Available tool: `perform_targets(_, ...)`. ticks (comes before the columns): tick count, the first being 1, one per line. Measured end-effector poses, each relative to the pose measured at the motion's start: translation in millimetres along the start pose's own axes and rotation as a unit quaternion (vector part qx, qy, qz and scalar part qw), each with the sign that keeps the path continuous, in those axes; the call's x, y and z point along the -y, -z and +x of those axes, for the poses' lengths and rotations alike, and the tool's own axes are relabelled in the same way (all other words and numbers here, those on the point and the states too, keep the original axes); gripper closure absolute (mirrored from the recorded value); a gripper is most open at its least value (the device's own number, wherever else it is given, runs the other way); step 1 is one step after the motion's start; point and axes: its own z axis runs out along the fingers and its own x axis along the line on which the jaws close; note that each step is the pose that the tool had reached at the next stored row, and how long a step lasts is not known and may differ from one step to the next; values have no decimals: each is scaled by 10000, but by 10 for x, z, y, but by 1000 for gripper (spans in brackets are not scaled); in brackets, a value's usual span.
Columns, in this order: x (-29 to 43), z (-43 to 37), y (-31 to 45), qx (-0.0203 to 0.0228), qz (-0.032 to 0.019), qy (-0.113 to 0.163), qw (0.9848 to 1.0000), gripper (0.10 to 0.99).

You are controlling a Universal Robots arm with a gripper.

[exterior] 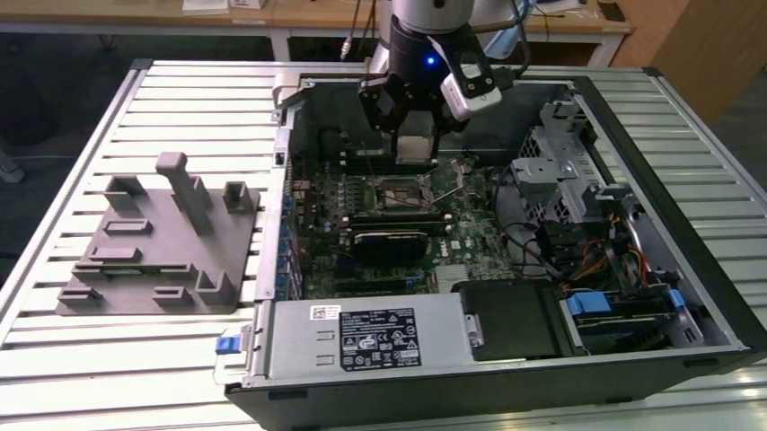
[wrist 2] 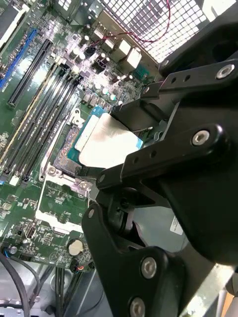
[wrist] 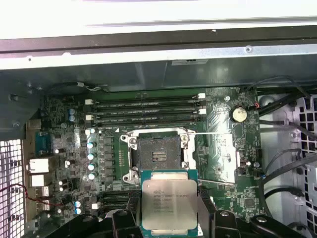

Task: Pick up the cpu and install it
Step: 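Pick up the cpu and move it towards the insertion slot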

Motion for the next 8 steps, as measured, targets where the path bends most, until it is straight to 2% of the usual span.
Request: perform_targets(8,-8,1,-16,0,0,0,10000,545)
